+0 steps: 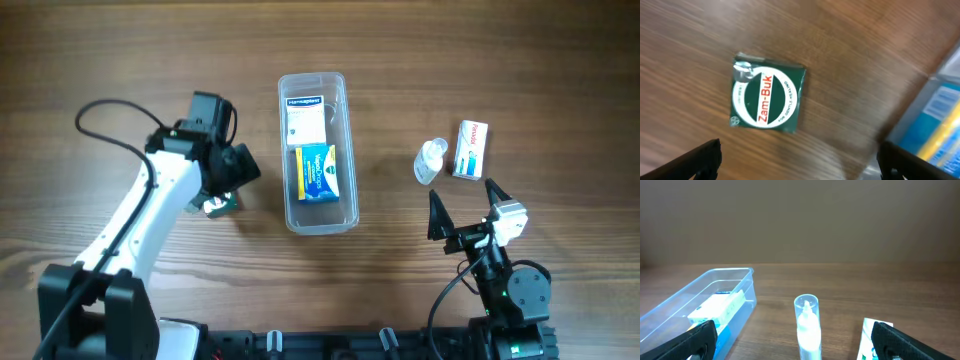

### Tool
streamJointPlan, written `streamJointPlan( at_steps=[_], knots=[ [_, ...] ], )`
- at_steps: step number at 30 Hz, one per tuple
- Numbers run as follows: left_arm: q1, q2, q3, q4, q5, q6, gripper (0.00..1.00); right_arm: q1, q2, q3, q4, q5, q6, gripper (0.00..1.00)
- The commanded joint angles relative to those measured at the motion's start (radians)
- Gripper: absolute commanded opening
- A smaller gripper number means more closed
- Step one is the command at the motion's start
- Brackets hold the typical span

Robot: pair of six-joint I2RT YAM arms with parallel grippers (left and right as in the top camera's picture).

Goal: Pack container
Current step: 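Lower the left gripper over the green Zam-Buk tin and grasp it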

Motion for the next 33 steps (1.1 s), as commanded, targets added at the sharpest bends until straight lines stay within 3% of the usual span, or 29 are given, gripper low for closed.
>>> streamJointPlan(
  at_steps=[1, 8, 33],
  knots=[
    [0.007, -0.001, -0.092, 0.076, 0.032, -0.002, 1.0, -0.004, 0.002, -0.001, 0.004, -0.016, -0.018, 1.0],
    [0.007, -0.001, -0.145, 0.107, -0.072, -0.002, 1.0, -0.004, 0.002, -0.001, 0.004, -0.016, -0.018, 1.0],
    [0.011, 0.0, -0.216, 0.225, -0.088, 0.028, 1.0, -0.004, 0.002, -0.001, 0.004, -0.016, -0.018, 1.0]
  ],
)
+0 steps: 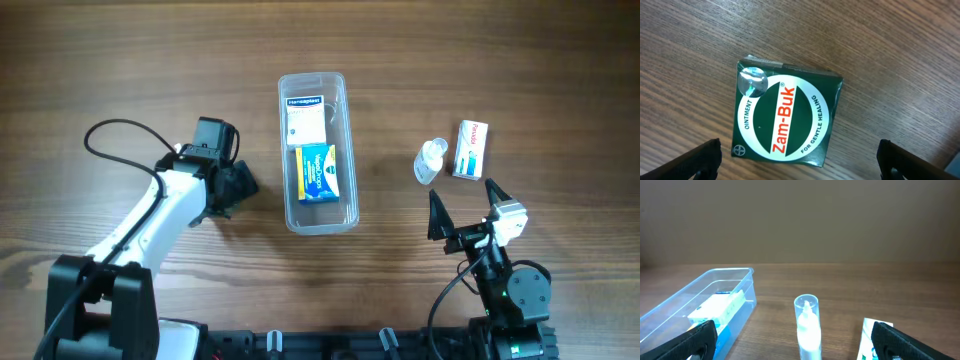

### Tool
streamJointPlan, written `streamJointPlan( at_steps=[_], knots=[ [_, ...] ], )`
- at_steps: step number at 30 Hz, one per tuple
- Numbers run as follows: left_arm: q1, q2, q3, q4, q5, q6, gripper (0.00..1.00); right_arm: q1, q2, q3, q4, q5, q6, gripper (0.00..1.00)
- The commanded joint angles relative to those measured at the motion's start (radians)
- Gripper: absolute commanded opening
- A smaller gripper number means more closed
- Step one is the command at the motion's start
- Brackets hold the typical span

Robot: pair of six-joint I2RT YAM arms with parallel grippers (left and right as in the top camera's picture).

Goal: Pack container
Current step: 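Lower the left gripper over the green Zam-Buk tin and grasp it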

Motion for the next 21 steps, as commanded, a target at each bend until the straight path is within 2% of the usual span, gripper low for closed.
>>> streamJointPlan(
  at_steps=[1, 21],
  knots=[
    [0.007, 0.0, -0.024, 0.016, -0.021, 0.015, 1.0, -0.004, 0.002, -0.001, 0.004, -0.016, -0.018, 1.0],
    [0.007, 0.002, -0.074, 0.095, -0.021, 0.012, 1.0, -0.004, 0.002, -0.001, 0.004, -0.016, -0.018, 1.0]
  ],
)
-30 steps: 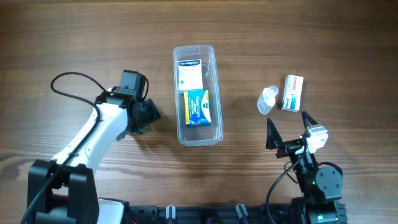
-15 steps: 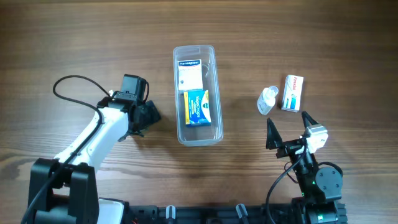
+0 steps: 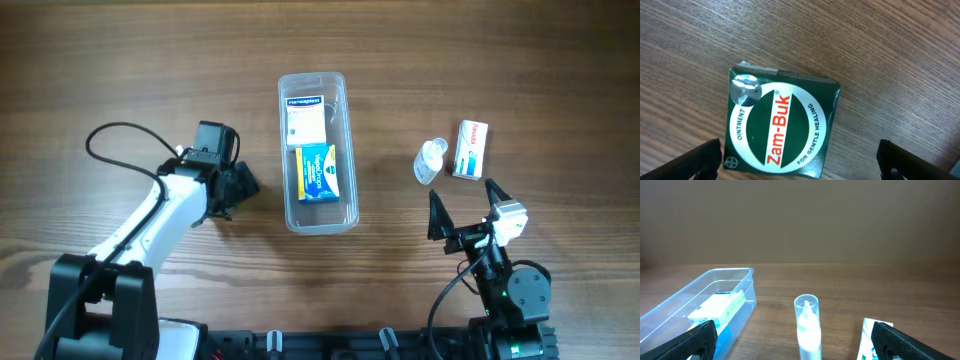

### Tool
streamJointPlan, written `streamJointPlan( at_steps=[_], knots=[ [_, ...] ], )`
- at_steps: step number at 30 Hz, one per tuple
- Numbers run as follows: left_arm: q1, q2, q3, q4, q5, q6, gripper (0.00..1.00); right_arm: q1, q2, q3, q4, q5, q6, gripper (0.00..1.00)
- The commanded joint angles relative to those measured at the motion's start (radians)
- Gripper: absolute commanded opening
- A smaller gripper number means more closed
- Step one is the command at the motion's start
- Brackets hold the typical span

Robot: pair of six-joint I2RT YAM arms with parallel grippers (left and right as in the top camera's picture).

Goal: Pack container
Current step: 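Lower the left gripper over the green Zam-Buk tin and grasp it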

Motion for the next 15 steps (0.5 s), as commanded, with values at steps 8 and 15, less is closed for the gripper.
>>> streamJointPlan(
  at_steps=[8, 15],
  knots=[
    [0.007, 0.002, -0.08, 0.086, -0.021, 0.027, 1.0, -0.004, 0.002, -0.001, 0.004, -0.016, -0.018, 1.0],
    [0.01, 0.002, -0.08, 0.115, -0.021, 0.092, 1.0, -0.004, 0.002, -0.001, 0.004, -0.016, -0.018, 1.0]
  ],
)
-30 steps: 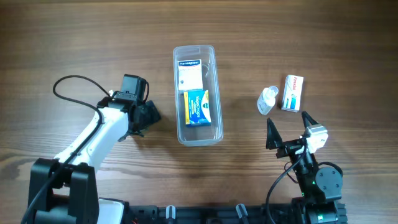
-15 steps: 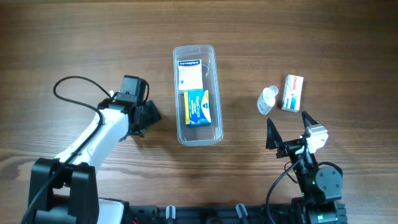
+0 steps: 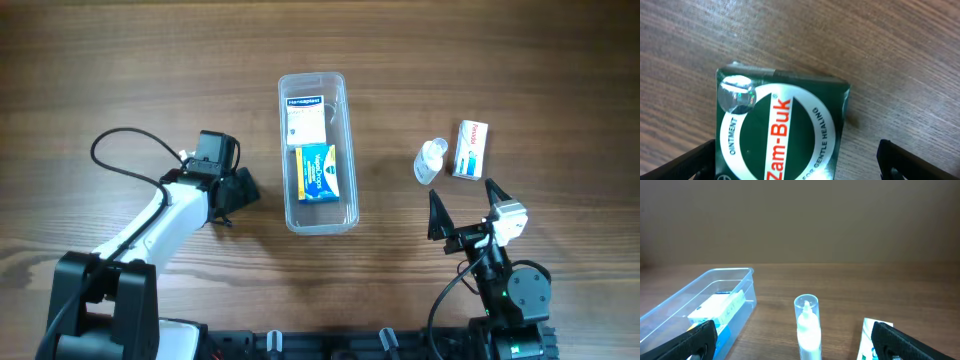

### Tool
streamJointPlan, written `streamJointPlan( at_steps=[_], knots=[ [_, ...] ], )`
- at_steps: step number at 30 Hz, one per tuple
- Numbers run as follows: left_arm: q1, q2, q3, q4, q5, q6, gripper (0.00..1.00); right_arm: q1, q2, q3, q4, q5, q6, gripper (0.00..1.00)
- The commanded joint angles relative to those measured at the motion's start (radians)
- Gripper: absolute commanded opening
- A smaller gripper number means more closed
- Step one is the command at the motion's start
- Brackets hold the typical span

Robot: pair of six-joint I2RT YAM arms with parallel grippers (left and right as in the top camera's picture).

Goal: Pack container
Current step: 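Lower the left gripper over the green Zam-Buk tin and grasp it, then lift the Zam-Buk tin and carry it toward the container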

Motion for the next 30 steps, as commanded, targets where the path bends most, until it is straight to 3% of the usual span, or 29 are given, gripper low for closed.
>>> streamJointPlan(
  at_steps=[1, 8, 30],
  knots=[
    [0.008, 0.002, -0.007, 0.013, -0.022, 0.04, 0.99, -0.004, 0.002, -0.001, 0.004, -0.016, -0.018, 1.0],
    [0.014, 0.002, -0.008, 0.023, -0.082, 0.04, 0.93, -0.004, 0.002, -0.001, 0.004, -0.016, -0.018, 1.0],
    [0.04, 0.029, -0.016, 0.038, -0.061, 0.048, 0.74, -0.004, 0.002, -0.001, 0.004, -0.016, -0.018, 1.0]
  ],
)
